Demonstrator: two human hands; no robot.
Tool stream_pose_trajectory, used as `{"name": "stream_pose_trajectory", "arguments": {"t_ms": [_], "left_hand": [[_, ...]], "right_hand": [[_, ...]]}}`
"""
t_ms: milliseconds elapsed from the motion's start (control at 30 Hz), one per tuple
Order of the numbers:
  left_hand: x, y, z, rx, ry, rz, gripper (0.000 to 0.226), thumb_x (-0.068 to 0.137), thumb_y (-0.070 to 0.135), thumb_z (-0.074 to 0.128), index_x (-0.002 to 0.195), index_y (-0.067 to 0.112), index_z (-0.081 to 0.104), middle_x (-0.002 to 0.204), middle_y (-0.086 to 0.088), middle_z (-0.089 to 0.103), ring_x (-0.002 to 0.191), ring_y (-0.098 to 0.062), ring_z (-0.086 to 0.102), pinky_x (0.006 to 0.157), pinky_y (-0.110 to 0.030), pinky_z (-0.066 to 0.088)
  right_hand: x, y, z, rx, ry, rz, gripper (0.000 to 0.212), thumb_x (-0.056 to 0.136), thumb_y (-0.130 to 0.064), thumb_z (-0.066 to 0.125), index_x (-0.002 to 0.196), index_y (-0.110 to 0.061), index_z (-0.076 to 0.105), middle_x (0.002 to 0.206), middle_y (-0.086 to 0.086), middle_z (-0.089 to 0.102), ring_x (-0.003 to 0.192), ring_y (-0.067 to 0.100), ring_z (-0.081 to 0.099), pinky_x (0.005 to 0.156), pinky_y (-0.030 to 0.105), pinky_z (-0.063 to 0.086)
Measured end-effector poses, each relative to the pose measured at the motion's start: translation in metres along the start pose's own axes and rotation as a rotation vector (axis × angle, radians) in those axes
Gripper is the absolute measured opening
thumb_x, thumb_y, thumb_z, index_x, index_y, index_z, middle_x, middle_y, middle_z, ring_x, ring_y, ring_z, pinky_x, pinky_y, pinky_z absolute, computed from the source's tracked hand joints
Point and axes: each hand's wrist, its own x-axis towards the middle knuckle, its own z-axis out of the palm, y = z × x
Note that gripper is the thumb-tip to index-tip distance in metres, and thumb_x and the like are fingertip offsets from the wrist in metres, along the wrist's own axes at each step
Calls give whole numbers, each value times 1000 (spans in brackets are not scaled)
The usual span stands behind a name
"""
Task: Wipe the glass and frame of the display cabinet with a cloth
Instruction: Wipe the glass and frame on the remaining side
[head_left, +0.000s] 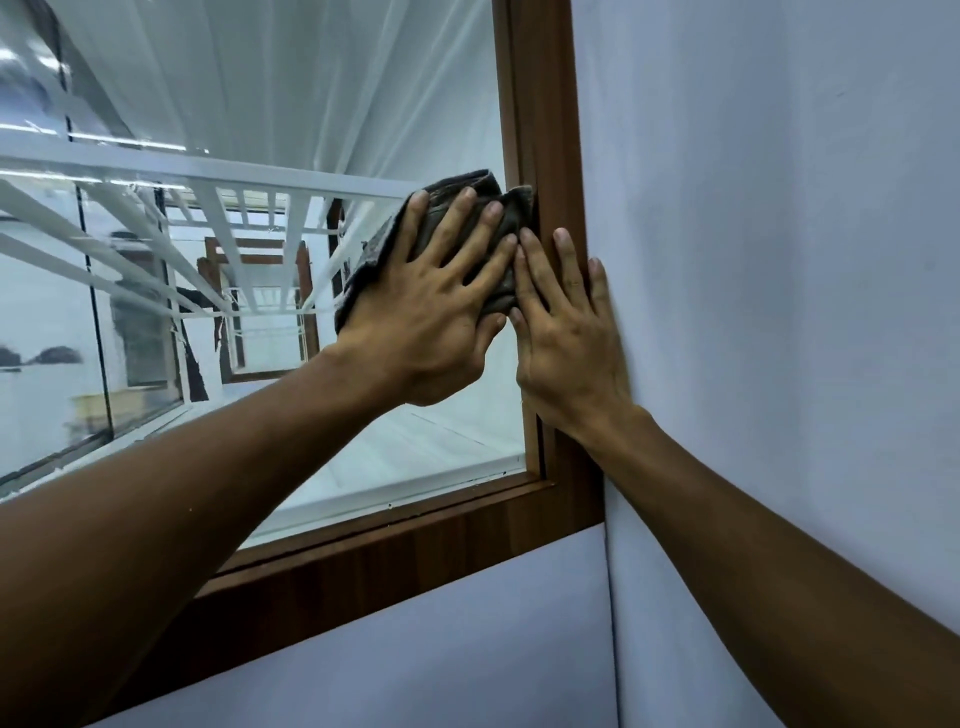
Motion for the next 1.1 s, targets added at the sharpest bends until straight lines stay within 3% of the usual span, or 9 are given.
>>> {"name": "stream_pose_trajectory", "arguments": {"t_ms": [700,900,1100], "left_hand": [[-58,42,19,-22,10,121,71,105,48,25,165,9,25,172,-16,17,161,-36,7,129,-58,-1],[-68,48,17,-42,-11,147,70,106,47,16,164,9,29,172,-14,20,161,-34,9,128,-56,-2],[-73,52,21,-36,-7,167,66,106,43,25,163,9,32,171,-15,23,160,-36,13,128,-57,-1]], "right_hand": [[-86,-16,-4,95,-52,42,55,106,-25,40,158,-6,36,168,8,29,158,35,16,125,59,22],[-101,-18,-8,157,-92,39,56,105,-25,38,157,-6,36,167,7,30,158,33,14,126,57,20],[-111,-22,-9,175,-85,63,55,104,-23,40,156,-6,39,167,7,32,158,33,16,126,57,21]]}}
